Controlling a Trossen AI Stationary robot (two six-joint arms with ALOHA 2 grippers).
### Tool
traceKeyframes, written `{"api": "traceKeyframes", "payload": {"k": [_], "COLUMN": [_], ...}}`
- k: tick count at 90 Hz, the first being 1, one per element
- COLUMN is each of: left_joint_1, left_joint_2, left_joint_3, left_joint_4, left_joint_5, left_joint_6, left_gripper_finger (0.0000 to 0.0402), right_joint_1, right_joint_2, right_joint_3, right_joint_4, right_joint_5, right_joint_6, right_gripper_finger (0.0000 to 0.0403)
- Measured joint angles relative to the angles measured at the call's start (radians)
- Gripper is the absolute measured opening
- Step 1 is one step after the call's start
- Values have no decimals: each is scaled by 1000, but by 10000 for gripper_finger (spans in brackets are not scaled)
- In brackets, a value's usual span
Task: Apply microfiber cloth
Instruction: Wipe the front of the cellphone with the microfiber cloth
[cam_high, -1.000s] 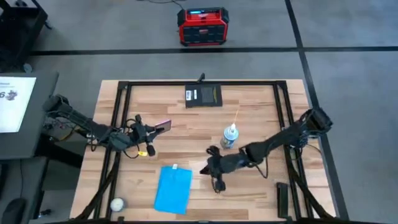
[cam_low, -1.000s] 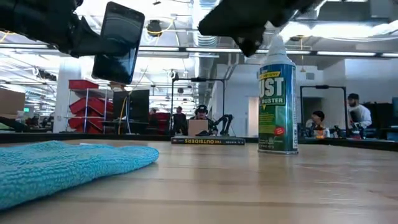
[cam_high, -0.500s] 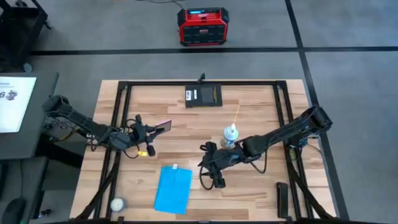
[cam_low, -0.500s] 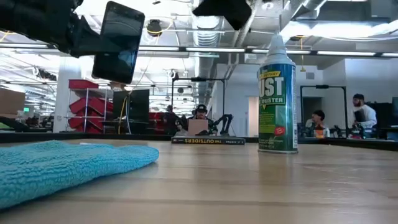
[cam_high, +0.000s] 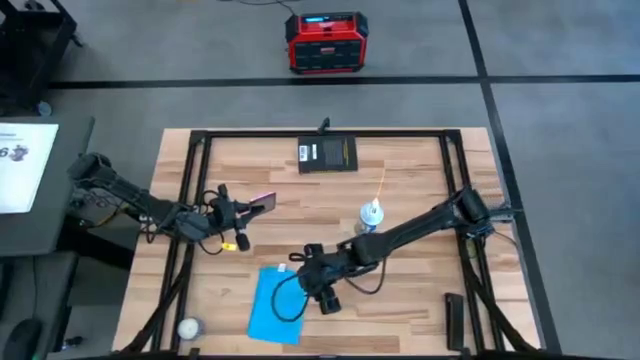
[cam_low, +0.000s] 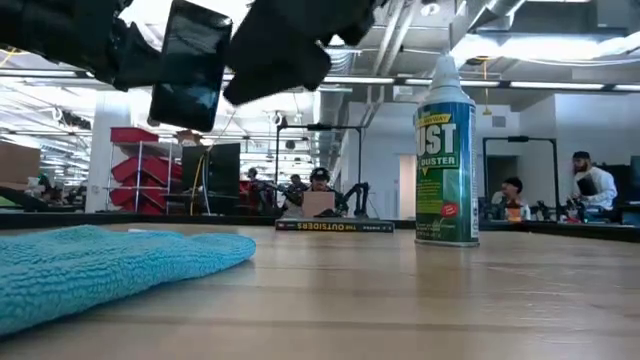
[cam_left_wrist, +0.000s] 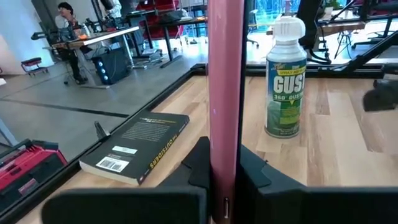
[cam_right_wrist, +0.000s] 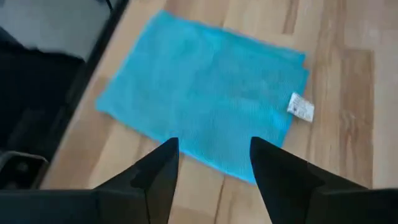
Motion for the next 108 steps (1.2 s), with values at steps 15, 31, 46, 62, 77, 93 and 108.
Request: {"api": "traceKeyframes", "payload": {"k": [15, 31, 46, 62, 77, 93, 108], "left_joint_1": [0, 0, 0, 0, 2, 2, 2], "left_joint_2": [-19, -37, -54, -72, -74, -74, -74], "left_joint_3": [0, 0, 0, 0, 0, 0, 0], "left_joint_4": [0, -10, -10, -17, -20, -19, -26], "left_joint_5": [2, 10, 12, 22, 24, 24, 23], "left_joint_6": [7, 9, 23, 23, 26, 25, 26], "left_gripper_finger": [6, 6, 6, 6, 6, 6, 6], "right_joint_1": [-4, -14, -22, -21, -6, -23, -41], "right_joint_2": [66, 110, 111, 136, 160, 158, 158], "right_joint_3": [94, 132, 132, 134, 131, 132, 132], "right_joint_4": [-67, -65, -63, -40, -2, 36, 40], "right_joint_5": [1, 1, 0, -76, -136, -130, -119], "right_joint_6": [-18, -17, 15, 41, 50, 52, 52], "right_gripper_finger": [230, 255, 257, 257, 257, 257, 257]}}
